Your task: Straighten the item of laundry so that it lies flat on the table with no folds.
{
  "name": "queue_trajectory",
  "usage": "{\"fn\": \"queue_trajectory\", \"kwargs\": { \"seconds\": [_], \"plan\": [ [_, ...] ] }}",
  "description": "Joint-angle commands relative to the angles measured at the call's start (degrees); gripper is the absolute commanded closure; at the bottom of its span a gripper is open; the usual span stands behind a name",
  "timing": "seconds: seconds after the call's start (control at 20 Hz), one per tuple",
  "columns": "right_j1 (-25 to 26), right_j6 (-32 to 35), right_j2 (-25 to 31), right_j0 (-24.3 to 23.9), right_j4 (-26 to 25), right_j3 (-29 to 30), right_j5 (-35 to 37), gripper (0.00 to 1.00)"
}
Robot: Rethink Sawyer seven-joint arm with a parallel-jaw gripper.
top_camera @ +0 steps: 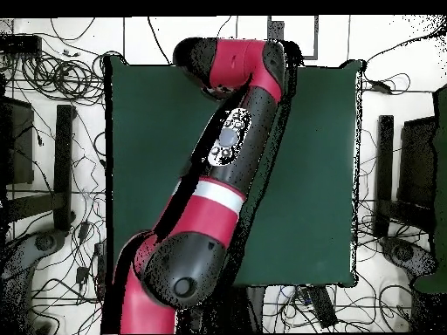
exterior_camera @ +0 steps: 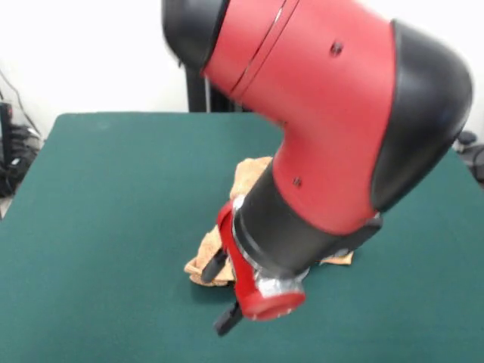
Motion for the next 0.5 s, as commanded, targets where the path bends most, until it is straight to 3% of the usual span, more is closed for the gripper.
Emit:
{"fn": "queue_trajectory", "kwargs": {
  "seconds": [0.05, 0.3, 0.5],
  "plan": [
    [8.0, 1.9, 1.8, -2.6, 3.5, -8.0, 0.5, 0.00],
    [8.2, -2.8, 3.2, -4.7, 8.0, -11.1, 5.3, 0.00],
    [7.1, -6.3, -5.8, -9.1, 16.6, -17.1, 15.2, 0.00]
  ]
}}
